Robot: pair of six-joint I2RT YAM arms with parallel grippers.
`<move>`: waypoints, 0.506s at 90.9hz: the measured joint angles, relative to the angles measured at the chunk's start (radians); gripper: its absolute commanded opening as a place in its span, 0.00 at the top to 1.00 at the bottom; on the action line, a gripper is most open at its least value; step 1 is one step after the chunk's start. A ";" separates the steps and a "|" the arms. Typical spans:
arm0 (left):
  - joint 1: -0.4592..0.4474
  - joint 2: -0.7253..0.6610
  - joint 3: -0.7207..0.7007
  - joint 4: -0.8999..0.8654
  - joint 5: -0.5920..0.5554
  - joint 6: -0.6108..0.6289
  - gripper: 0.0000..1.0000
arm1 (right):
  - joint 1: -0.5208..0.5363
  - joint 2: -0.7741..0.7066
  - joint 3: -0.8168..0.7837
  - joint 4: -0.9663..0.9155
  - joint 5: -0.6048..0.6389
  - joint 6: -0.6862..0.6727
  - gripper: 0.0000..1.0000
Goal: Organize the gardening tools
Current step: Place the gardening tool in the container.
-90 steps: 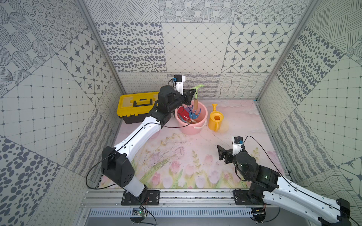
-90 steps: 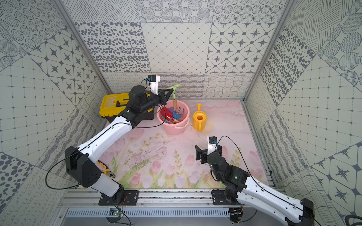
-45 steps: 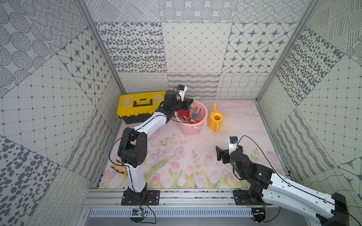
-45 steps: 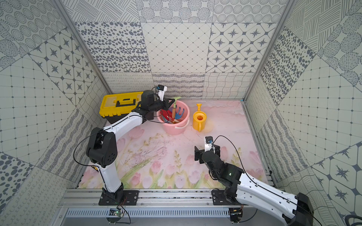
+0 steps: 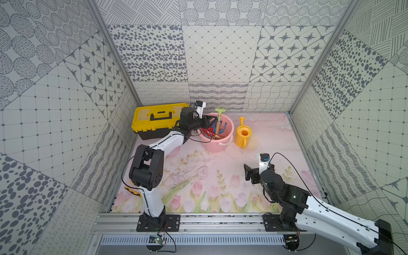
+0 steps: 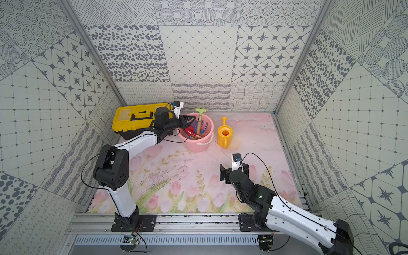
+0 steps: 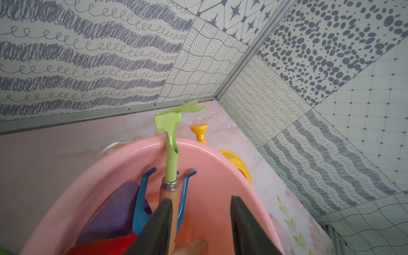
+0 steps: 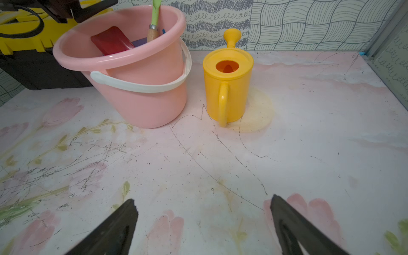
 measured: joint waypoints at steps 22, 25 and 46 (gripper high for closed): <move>0.005 -0.066 -0.018 -0.002 0.013 -0.014 0.43 | 0.000 -0.011 0.000 0.000 0.000 0.003 0.03; 0.005 -0.068 -0.018 -0.003 0.012 -0.013 0.43 | 0.000 -0.011 0.000 0.000 0.000 0.004 0.03; 0.005 -0.047 0.057 -0.075 0.003 0.011 0.41 | 0.000 -0.010 0.000 0.000 -0.002 0.014 0.03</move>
